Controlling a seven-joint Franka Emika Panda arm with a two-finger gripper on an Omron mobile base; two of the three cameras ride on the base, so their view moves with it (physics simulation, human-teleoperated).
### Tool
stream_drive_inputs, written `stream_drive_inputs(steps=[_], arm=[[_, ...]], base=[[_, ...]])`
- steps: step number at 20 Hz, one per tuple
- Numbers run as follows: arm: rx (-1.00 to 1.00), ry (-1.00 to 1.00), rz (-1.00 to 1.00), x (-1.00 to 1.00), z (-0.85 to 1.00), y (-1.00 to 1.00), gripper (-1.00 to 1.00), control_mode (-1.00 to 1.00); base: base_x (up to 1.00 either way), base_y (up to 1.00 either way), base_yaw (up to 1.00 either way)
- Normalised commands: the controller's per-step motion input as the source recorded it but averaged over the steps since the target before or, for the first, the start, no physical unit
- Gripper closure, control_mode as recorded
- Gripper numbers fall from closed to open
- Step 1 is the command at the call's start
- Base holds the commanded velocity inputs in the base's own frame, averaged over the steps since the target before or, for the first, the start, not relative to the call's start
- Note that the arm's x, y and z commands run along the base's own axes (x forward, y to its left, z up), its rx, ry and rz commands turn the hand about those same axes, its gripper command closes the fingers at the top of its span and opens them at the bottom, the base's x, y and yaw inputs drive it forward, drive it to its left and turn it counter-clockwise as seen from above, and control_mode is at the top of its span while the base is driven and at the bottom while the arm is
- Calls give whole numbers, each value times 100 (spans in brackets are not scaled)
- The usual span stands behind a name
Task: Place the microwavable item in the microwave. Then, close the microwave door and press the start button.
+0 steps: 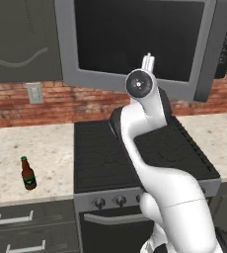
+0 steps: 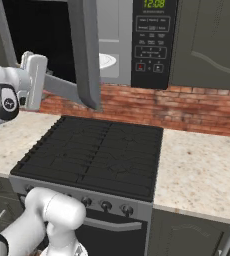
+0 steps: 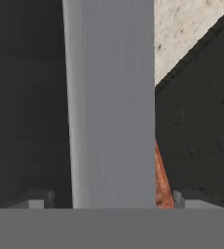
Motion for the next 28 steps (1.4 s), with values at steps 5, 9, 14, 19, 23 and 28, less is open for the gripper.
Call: stream_drive_inputs(steps=[5,9,14,19,23,28], arm=[[5,0,8,82,0,-22,-100,-100],[5,0,9,67,0,-26,-100,-100],[8,0,10,49,0,-22,-100,-100],[12,0,10,52,-1,-19,-100,-100],[10,5,10,66,-15,-8,-100,-100],[9,1,13,-5,-12,-5,-100,-100]], base=[[0,0,0],[0,0,0],[0,0,0],[0,0,0],[0,0,0],[0,0,0]])
